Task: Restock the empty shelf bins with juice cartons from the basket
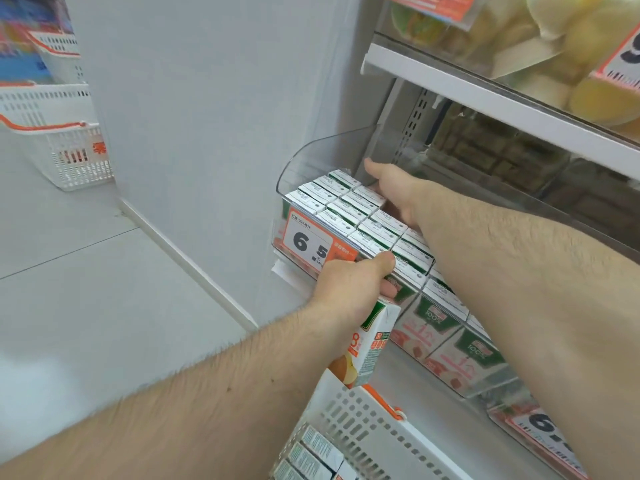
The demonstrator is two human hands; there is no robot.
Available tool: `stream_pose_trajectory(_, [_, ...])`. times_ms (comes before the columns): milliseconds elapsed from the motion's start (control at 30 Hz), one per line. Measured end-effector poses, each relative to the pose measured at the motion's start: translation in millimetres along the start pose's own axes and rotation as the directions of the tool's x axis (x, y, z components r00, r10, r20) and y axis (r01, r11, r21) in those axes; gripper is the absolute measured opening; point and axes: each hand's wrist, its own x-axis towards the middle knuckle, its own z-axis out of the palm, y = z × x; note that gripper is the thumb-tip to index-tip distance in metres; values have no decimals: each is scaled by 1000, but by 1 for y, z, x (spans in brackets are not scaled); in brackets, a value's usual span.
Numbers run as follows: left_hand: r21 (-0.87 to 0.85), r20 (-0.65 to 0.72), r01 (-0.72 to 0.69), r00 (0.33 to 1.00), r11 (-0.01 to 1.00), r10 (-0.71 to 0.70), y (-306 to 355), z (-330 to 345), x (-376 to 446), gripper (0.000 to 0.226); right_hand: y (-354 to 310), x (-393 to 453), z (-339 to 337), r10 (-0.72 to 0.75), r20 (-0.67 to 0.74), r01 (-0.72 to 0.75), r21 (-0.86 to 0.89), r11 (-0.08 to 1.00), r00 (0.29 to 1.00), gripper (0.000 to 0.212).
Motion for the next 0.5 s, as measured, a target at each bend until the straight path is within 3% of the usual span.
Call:
stream_pose_trajectory(100, [5, -6, -11, 1000, 1000, 11, 0, 1, 1, 30, 2, 6, -4, 27, 36, -28, 12, 1000, 999, 93])
stream_pose_trajectory(200, [8, -16, -36, 999, 999, 36, -2, 0, -1, 31, 5, 1, -5, 40, 96, -47, 73, 996, 995, 93])
stream_pose_trajectory(267, [18, -14, -46, 999, 999, 46, -4, -1, -4, 39, 6, -11, -7, 32, 47, -33, 28, 999, 998, 87])
stream_pose_trajectory(333, [-17, -3, -33, 999, 999, 33, -5, 0, -9, 49, 4, -30, -9, -63, -118, 51, -106, 993, 991, 82])
stream_pose_trajectory(367, [-51, 3, -20, 1000, 998, 20, -4, 1, -12, 54, 3, -43, -10, -160, -232, 118, -185, 976, 959, 77])
stream_pose_trajectory(433, [-110, 17, -1, 1000, 994, 3, -3, 6, -21, 60, 8, -79, -13, -386, -415, 291, -274, 917, 824, 56])
stream_pose_trajectory(500, [-158, 42, 18, 999, 987, -12, -1, 14, -30, 61, 21, -129, -12, -504, -451, 450, -230, 863, 737, 40])
